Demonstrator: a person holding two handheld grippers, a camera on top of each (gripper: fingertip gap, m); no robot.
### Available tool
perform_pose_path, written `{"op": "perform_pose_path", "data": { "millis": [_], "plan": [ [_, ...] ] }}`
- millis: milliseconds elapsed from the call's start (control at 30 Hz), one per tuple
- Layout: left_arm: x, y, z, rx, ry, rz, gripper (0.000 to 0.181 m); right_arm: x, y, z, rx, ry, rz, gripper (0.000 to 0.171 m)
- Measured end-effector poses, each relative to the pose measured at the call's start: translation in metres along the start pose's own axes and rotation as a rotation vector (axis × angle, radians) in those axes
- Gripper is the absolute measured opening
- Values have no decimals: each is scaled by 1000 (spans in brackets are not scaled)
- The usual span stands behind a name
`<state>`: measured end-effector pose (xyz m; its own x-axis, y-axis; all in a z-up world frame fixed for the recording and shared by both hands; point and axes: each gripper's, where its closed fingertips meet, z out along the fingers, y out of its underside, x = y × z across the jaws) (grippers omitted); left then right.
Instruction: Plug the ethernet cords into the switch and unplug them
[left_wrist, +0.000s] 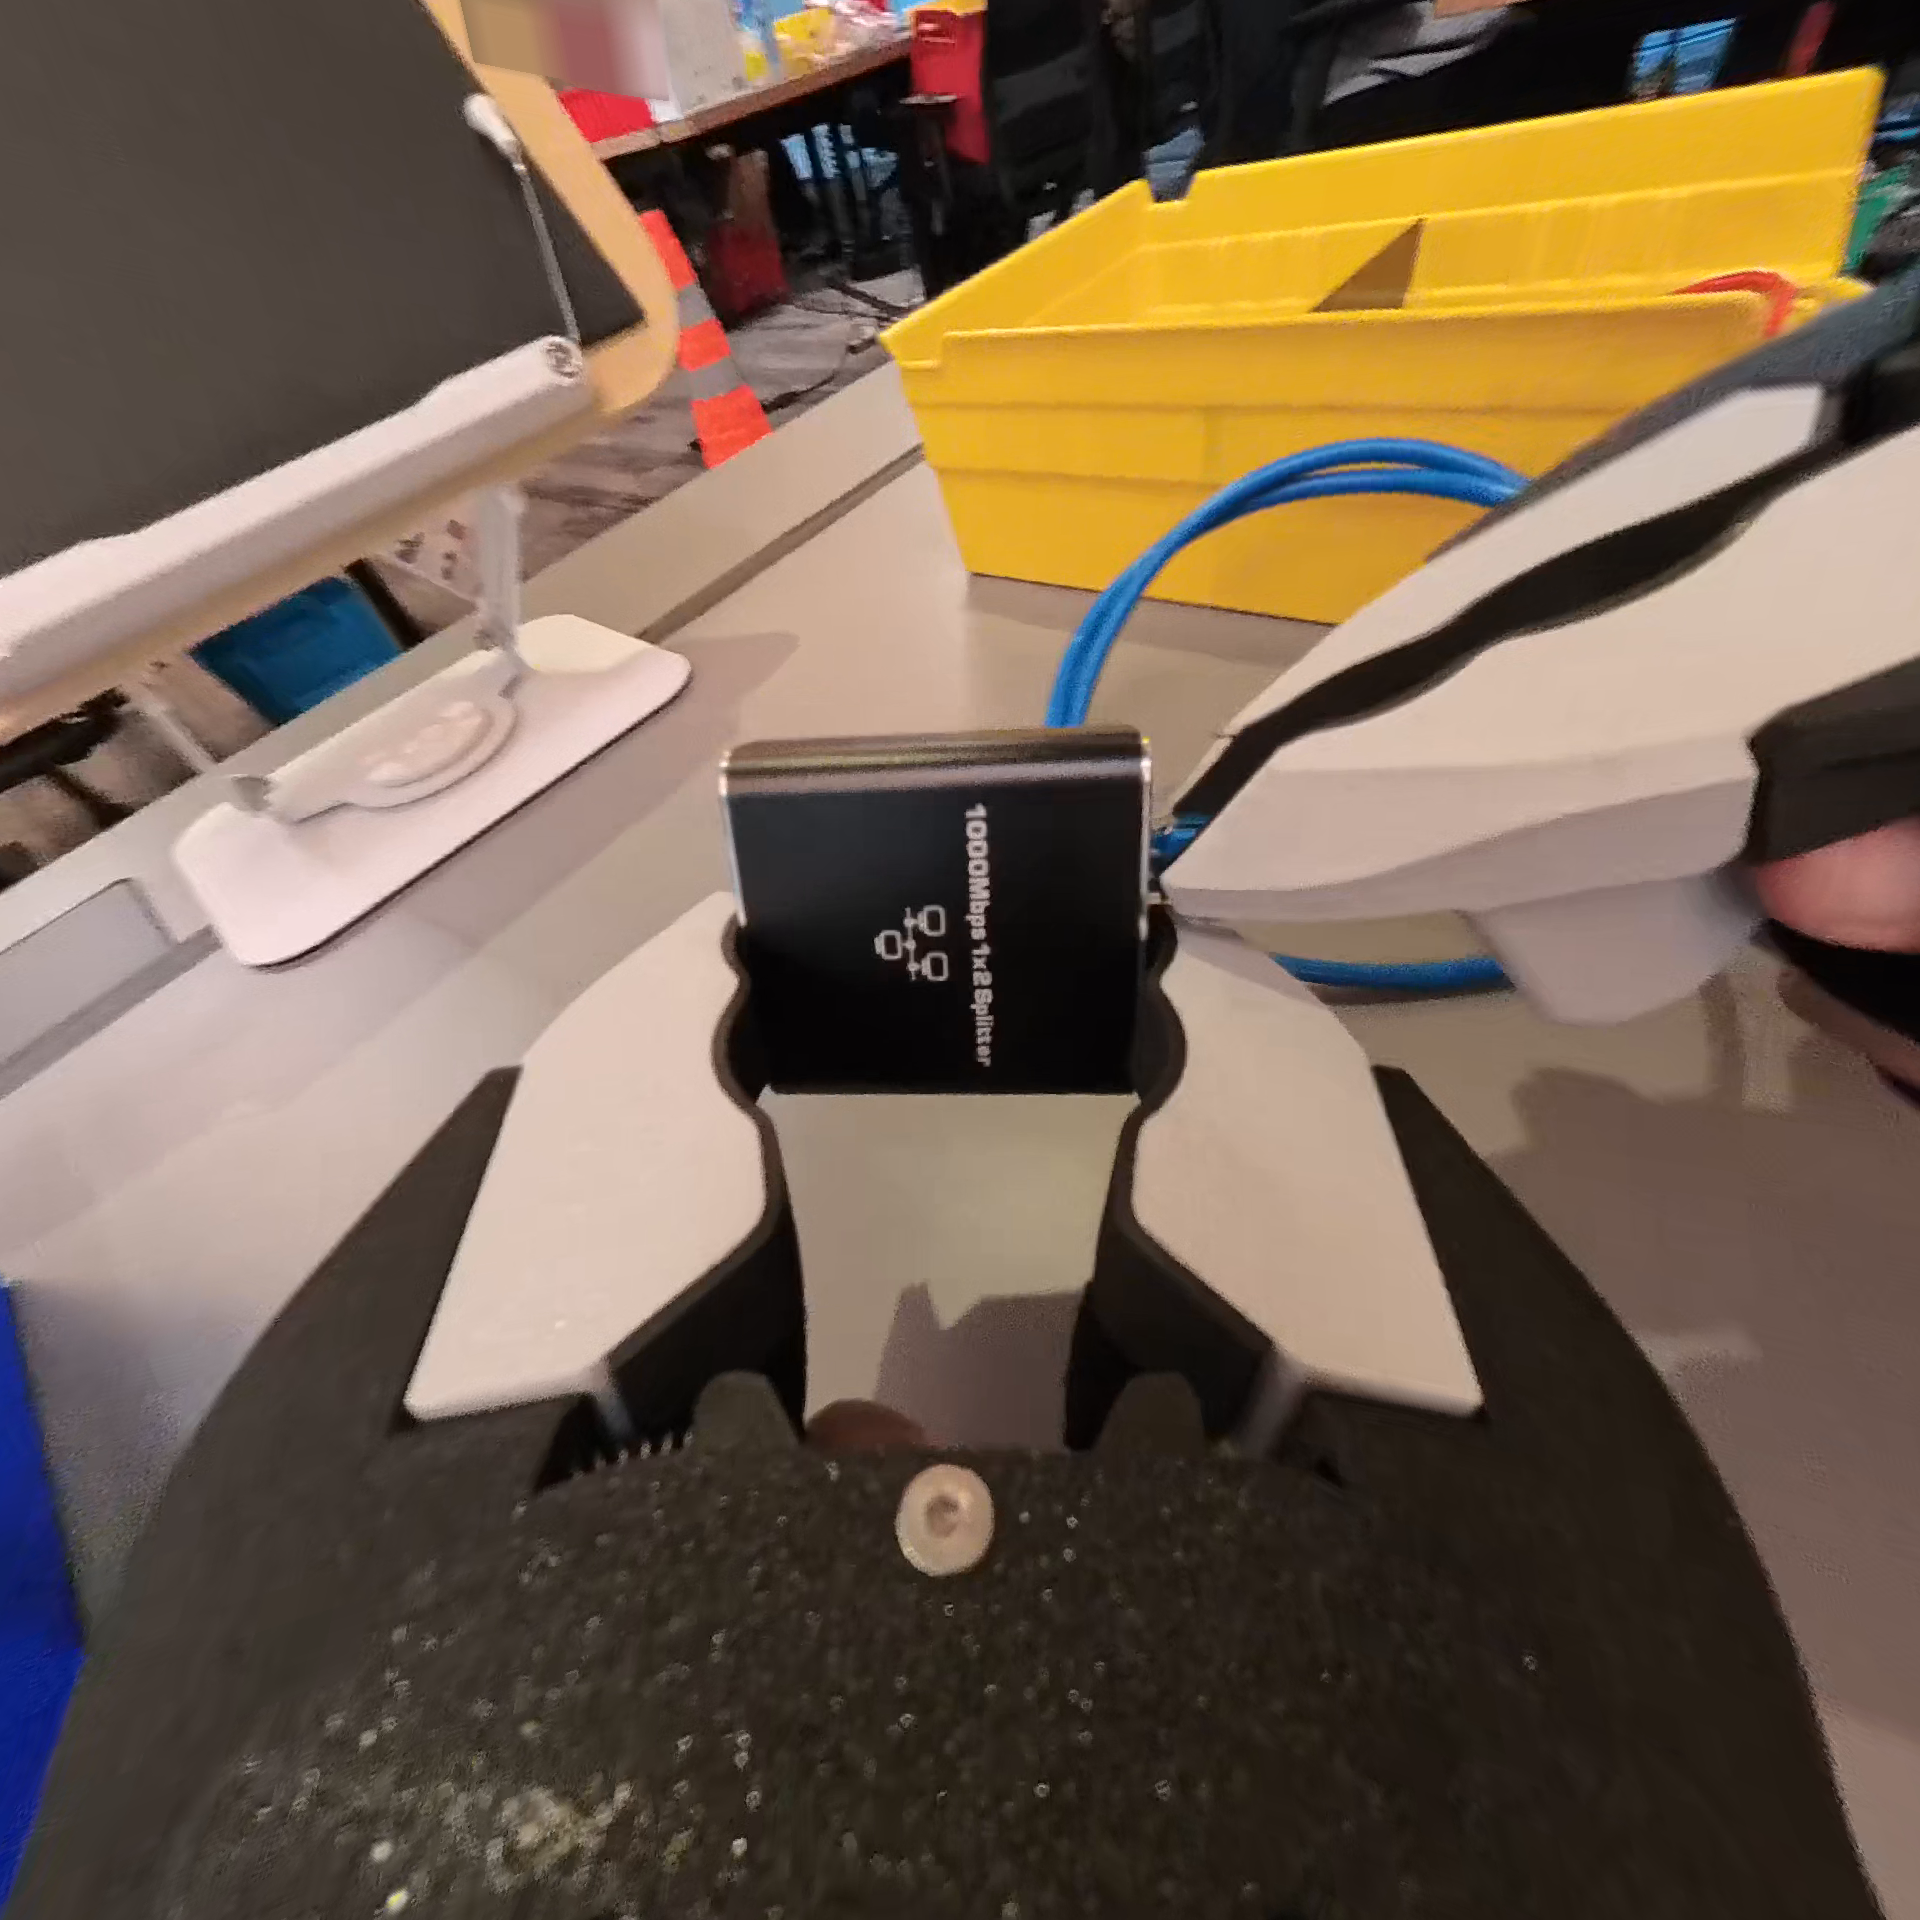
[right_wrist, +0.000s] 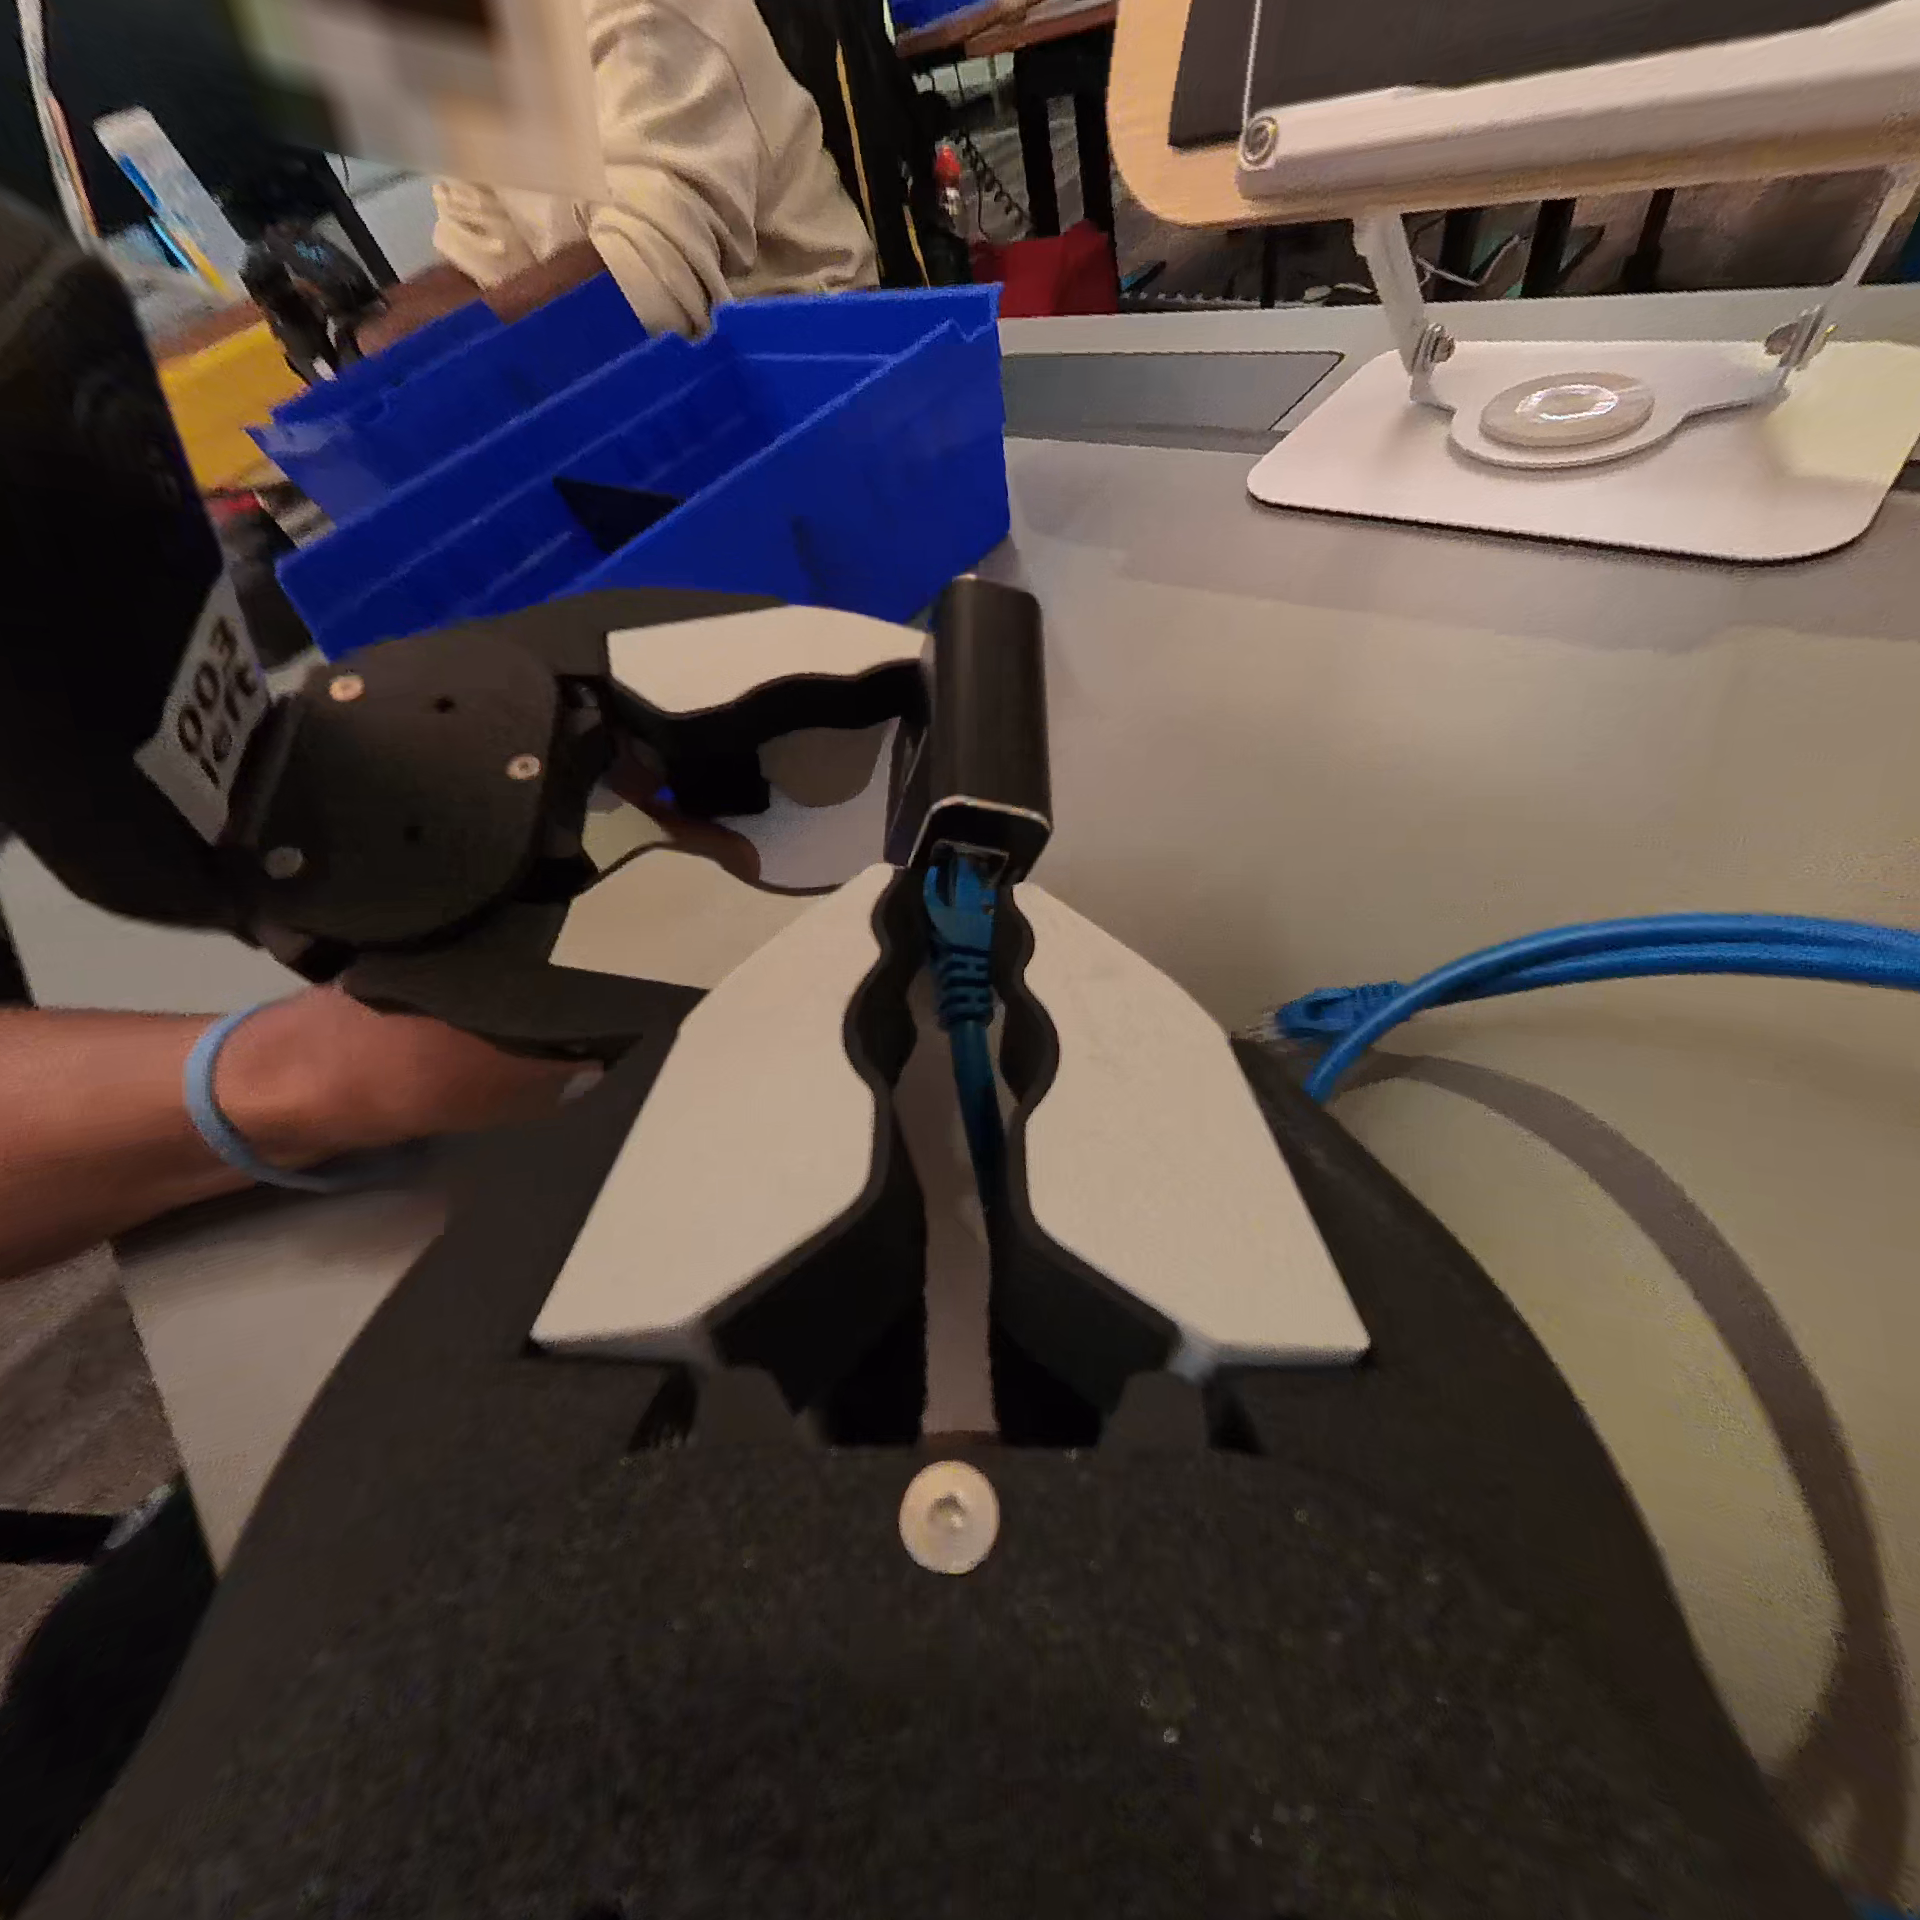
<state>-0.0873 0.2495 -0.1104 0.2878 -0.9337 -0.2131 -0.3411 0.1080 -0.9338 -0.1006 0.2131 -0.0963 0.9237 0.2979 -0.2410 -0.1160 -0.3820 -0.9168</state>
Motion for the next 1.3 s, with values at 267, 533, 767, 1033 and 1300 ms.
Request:
{"op": "perform_pose_path", "data": {
  "millis": [267, 533, 767, 1033, 1300],
  "plan": [
    [29, -7, -21, 71, 462, -42, 71, 6, 24, -28, -354, -77, -685, 14],
    [95, 9, -50, 50, 745, 236, 24, -17, 54, -51, -558, -260, -858, 14],
    [112, 37, -35, -77, 681, 373, 33, -28, 60, -48, -578, -288, -905, 15],
    [95, 20, -34, -19, 678, 200, 26, -62, -1, -67, -202, -320, -908, 21],
    [83, -38, -58, 248, 864, -260, 27, -21, -35, -97, 201, -597, -3, 29]
  ]
}}
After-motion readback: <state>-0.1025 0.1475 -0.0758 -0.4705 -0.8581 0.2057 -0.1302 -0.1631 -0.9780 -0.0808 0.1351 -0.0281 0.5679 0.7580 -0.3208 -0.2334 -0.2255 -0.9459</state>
